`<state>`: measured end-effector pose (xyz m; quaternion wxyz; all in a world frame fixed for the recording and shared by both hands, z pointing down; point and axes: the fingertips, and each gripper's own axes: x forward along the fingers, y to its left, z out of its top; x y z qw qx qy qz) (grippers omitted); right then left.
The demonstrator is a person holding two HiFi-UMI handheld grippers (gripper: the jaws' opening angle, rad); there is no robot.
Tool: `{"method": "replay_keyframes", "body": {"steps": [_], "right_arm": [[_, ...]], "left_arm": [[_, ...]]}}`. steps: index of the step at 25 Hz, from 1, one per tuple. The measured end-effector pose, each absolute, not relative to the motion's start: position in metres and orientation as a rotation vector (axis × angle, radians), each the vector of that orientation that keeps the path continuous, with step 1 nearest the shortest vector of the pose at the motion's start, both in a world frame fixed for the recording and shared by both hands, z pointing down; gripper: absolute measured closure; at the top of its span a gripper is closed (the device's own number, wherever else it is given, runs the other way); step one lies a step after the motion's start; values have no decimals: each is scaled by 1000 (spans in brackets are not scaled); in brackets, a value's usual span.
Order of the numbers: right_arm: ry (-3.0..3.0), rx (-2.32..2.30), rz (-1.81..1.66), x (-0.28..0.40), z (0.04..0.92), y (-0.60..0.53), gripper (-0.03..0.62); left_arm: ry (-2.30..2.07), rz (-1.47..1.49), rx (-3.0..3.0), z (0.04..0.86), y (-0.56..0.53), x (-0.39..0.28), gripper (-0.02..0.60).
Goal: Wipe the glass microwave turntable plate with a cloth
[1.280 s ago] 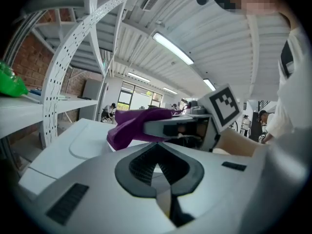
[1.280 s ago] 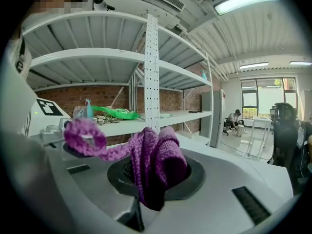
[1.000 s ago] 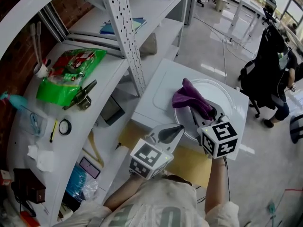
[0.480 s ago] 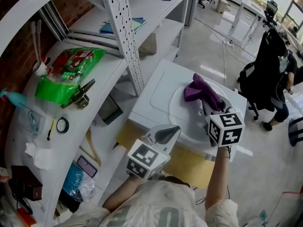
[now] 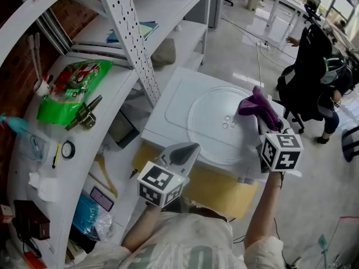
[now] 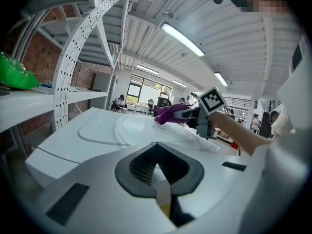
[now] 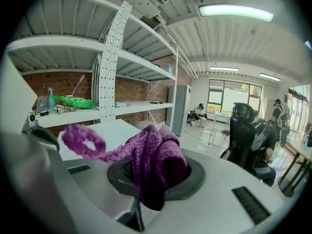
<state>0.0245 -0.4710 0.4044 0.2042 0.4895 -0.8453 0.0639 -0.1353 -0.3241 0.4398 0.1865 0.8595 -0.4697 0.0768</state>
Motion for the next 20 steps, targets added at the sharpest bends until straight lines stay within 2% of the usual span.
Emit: {"method": "replay_keyframes", "body": {"steps": [9,20], "right_arm": [[-2357,1387,231,64,410,-413,528],[-2372,1363,263,40,415,-320,528]], "left_arm": [[-1374,241,2412,438,-327,-136,580],[-1326,115,2481,422,-312,-139,580]]}}
